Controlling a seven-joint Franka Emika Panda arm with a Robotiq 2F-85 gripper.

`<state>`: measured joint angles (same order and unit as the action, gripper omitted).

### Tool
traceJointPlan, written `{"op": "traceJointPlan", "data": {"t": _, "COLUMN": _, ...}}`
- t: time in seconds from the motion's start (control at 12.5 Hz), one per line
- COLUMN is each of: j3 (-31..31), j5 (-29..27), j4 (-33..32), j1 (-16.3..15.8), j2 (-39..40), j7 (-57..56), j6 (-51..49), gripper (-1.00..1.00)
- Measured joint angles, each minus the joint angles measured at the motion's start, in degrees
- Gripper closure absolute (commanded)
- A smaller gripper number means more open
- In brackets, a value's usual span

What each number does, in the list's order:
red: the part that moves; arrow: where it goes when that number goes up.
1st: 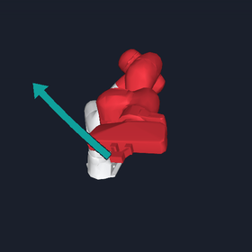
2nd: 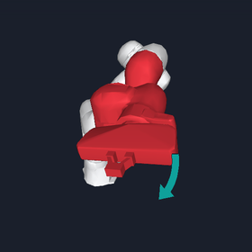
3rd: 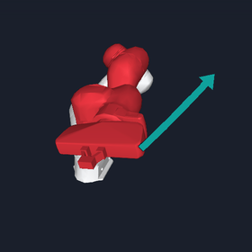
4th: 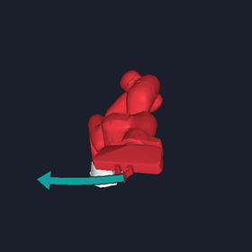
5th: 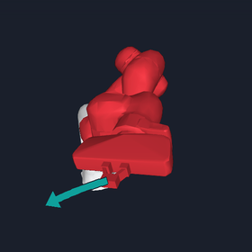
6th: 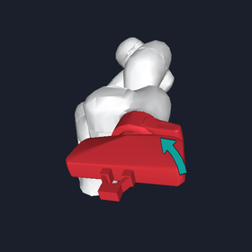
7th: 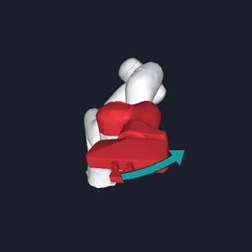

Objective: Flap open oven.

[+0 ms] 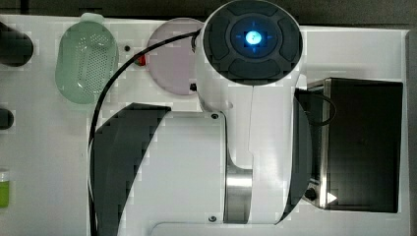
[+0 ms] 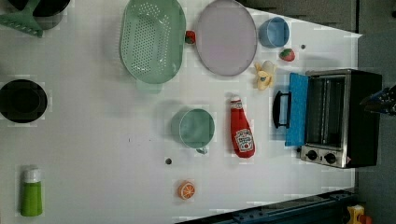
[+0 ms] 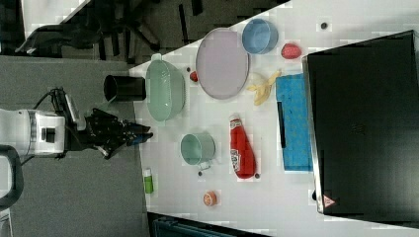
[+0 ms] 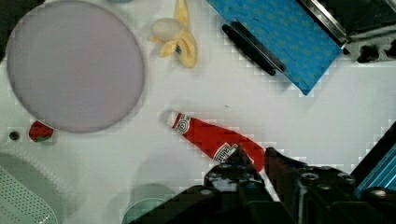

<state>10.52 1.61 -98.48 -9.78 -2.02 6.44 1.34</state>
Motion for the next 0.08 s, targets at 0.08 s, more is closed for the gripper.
{"op": "traceJointPlan", "data": {"t": 0.08, "j3": 0.01, "j5": 0.09, "j4": 0.06, "j1": -0.02, "j2": -0.13, "j7": 0.02, "j6": -0.03, "gripper": 0.65}}
